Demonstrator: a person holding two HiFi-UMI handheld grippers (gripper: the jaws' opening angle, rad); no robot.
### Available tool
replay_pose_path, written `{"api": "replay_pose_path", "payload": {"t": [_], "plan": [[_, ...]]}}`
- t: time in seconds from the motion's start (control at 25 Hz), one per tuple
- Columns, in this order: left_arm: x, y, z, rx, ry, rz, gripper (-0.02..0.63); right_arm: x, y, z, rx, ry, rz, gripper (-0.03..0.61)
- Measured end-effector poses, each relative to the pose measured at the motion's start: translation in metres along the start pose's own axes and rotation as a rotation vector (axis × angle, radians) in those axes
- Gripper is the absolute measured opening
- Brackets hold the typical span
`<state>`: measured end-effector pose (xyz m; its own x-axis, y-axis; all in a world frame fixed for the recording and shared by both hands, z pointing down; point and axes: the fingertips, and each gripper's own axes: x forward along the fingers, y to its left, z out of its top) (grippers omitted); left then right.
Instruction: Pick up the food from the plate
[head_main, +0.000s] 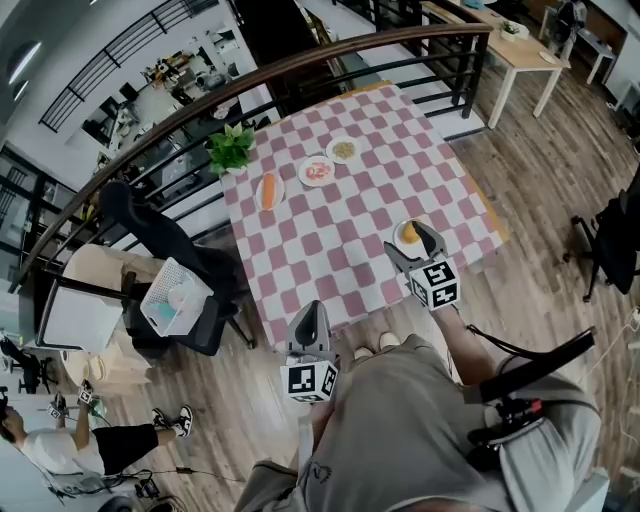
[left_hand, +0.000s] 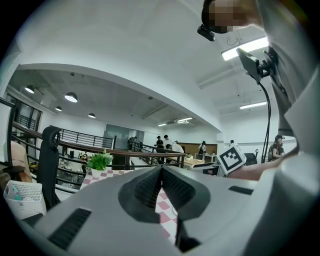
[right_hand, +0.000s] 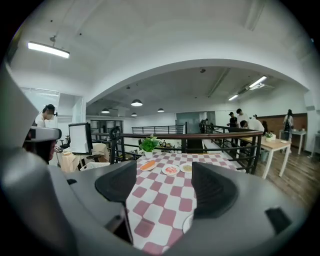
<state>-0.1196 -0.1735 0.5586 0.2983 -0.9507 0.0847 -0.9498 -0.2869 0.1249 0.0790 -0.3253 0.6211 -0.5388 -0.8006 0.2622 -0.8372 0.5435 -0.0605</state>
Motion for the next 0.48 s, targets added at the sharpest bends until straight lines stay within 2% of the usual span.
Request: {"api": "replay_pose_path", "payload": {"t": [0.48], "plan": [[0.009,-0.004,-0.005,0.018,0.049,0.002,0.009,0.037,-0.067,-0.096,0.215,0.145,-0.145,0.333]]}}
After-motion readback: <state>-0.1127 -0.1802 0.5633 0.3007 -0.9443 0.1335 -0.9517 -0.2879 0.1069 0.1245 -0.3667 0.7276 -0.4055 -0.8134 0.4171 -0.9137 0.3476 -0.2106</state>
